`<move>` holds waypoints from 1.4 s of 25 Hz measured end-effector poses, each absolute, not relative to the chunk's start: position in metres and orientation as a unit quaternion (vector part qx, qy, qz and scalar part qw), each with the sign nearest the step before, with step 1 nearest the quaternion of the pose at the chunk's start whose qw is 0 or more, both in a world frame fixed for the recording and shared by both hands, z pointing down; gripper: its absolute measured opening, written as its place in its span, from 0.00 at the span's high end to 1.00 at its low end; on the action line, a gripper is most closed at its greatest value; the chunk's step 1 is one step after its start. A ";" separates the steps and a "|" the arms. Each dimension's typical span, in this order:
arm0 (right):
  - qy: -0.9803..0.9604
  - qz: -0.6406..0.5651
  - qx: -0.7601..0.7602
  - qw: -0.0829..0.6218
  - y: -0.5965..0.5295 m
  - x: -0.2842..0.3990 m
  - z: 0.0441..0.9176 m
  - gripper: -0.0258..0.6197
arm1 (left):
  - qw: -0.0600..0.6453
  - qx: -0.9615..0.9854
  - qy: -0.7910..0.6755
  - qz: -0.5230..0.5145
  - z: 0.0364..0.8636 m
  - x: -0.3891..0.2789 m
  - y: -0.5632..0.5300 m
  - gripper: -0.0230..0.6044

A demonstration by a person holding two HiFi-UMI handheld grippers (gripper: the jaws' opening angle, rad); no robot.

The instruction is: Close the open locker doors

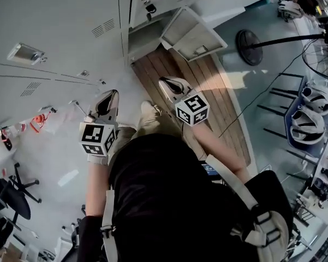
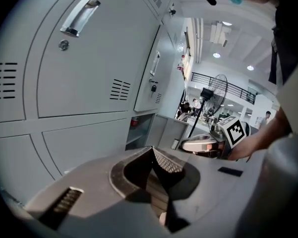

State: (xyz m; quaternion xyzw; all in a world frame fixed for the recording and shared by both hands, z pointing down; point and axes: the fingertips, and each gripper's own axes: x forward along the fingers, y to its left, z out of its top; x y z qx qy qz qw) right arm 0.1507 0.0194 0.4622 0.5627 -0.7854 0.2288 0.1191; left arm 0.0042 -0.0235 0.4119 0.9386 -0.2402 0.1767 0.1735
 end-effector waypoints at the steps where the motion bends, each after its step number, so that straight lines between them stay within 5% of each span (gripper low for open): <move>1: -0.779 0.229 0.573 0.115 0.024 0.161 0.460 0.91 | 0.172 0.940 -0.233 0.178 0.411 0.012 -0.022 0.95; 26: -0.644 0.221 0.725 0.102 0.048 0.411 0.484 0.91 | 0.151 0.943 -0.197 0.221 0.416 0.128 -0.022 0.95; 35: -0.609 0.239 0.748 0.113 0.040 0.464 0.504 0.73 | 0.159 0.935 -0.219 0.228 0.421 0.128 -0.034 0.95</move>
